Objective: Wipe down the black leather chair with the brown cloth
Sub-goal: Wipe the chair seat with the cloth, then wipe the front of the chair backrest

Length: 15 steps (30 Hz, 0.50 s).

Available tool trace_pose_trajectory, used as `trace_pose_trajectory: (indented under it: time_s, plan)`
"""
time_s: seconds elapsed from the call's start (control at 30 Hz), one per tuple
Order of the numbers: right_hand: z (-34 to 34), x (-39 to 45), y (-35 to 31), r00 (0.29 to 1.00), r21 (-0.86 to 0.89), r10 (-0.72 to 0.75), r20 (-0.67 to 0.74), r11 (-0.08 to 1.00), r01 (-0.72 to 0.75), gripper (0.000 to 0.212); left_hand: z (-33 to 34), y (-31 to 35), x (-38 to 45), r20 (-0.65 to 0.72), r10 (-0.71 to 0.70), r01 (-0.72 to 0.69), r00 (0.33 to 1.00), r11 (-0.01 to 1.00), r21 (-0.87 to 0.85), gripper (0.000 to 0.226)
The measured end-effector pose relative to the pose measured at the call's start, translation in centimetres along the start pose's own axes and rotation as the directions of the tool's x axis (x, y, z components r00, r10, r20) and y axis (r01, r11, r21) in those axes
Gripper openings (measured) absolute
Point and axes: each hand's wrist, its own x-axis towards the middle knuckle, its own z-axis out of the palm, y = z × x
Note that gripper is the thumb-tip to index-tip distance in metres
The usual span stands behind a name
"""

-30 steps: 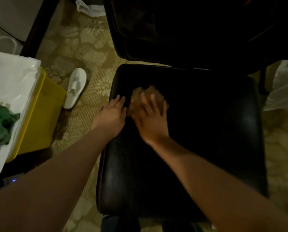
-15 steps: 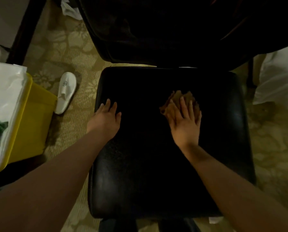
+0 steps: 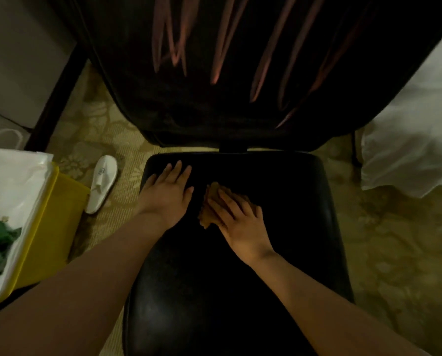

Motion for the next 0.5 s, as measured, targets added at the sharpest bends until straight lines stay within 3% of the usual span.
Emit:
trace_pose_trajectory:
  time_s: [0.1,0.23,0.5]
  plan:
    - [-6.0,2.8,1.9,0.986,0.065,0.051,-0.159,0.997,-0.041,0.051,-4.8,2.9,0.2,-0.197,0.099,-0.099,0.975,0.995,0.008,0.051]
    - [-14.6,6.9,4.6,0.923,0.079,0.076,-0.376,0.996,-0.05,0.051,-12.4,6.1,0.2,-0.45,0.209,-0.184,0.868,0.978,0.099,0.057]
    - [-27.5,17.5,8.3,0.747,0.091,0.211,-0.63,0.976,-0.199,0.053,-24.8,6.4,2.9,-0.708,0.146,-0.155,0.691,0.987,0.051,0.047]
